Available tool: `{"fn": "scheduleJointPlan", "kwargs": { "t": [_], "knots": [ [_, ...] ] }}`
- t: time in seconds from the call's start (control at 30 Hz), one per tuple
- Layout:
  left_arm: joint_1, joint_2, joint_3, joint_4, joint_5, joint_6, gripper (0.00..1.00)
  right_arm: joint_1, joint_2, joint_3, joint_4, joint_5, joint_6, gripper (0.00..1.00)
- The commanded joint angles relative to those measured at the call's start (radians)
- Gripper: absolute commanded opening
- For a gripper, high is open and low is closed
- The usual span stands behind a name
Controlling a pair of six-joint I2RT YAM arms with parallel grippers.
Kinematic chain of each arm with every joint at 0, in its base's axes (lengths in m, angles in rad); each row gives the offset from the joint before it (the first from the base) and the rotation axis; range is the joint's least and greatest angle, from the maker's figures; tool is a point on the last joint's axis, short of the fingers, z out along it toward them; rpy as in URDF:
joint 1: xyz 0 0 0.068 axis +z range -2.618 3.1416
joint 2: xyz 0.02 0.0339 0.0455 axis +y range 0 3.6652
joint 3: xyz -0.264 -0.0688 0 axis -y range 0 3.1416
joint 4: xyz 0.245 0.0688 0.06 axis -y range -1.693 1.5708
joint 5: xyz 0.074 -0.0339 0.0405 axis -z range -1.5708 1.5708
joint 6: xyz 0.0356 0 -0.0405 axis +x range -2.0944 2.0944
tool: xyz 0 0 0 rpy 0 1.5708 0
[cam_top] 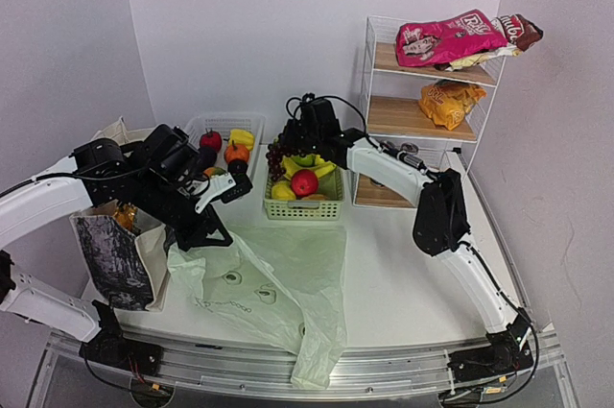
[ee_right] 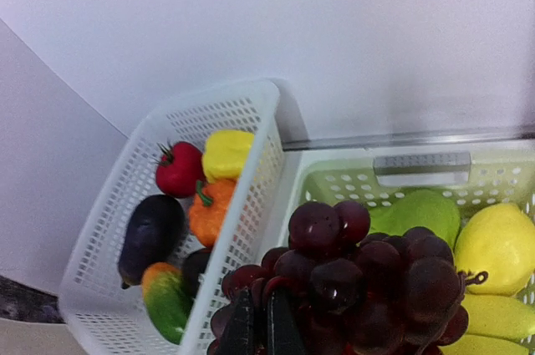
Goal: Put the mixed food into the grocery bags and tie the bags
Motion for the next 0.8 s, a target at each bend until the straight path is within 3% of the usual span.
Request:
{"fn": "scheduleJointPlan", "kwargs": {
  "t": [0.0, 0.33, 0.57, 0.77],
  "knots": [
    [0.008, -0.015, 0.02, 0.057, -0.031, -0.017, 0.0, 0.003, -0.238, -0.054, 0.166, -0.057, -0.03, 0.0],
    [0.027, 0.021, 0.071, 0.077, -0.051, -0.04, 0.0, 0.078, -0.479, -0.256, 0.182, -0.113, -0.116, 0.0],
    [0.035, 0.049, 0.1, 0.087, -0.049, -0.086, 0.0, 0.24, -0.886, -0.717, 0.18, 0.04, -0.253, 0.0],
    [0.036, 0.072, 0.126, 0.093, -0.033, -0.109, 0.0, 0.382, -1.173, -1.033, 0.144, 0.19, -0.176, 0.0]
  ]
}}
